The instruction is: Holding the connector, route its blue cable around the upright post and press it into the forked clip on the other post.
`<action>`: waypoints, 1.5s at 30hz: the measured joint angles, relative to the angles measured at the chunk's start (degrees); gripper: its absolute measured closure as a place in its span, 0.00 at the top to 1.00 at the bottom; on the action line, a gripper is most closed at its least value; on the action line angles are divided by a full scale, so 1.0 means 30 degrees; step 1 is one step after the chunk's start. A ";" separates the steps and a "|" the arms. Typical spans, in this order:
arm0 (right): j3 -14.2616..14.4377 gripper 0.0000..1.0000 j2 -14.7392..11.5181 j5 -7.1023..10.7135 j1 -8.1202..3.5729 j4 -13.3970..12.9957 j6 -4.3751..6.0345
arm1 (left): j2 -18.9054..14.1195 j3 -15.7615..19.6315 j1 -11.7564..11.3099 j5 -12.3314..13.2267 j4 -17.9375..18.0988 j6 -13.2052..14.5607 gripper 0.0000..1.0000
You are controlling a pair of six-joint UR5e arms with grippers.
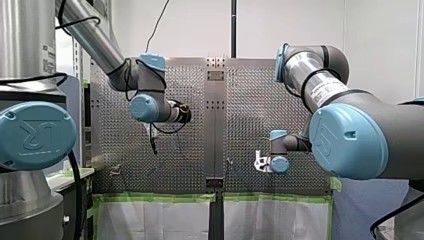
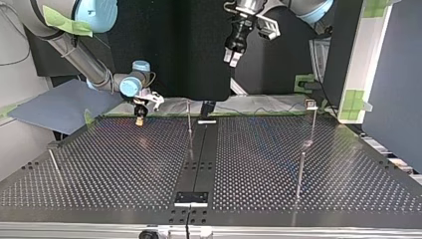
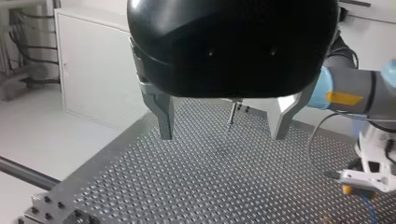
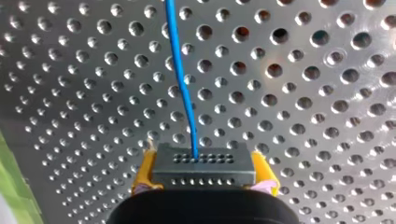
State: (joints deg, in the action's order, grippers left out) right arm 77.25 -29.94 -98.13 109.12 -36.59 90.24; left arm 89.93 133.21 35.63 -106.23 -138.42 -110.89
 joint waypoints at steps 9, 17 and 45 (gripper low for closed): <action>-0.0149 0.00 -0.0613 -0.0582 0.0044 0.0499 -0.0115 | 0.1230 0.0347 -0.0024 -0.0743 0.0659 0.0218 1.00; -0.0139 0.00 -0.1745 -0.0728 0.0322 0.1498 -0.0064 | 0.2013 0.0667 -0.0049 -0.0754 0.1956 -0.0051 1.00; 0.1868 0.00 -0.6433 -0.2291 0.2658 0.3231 0.0439 | 0.2053 0.0678 -0.0041 -0.0756 0.2090 -0.0042 1.00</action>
State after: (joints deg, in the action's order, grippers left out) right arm 82.86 -49.24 -105.00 117.09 -26.90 91.56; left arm 96.09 135.24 35.51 -108.49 -132.15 -111.01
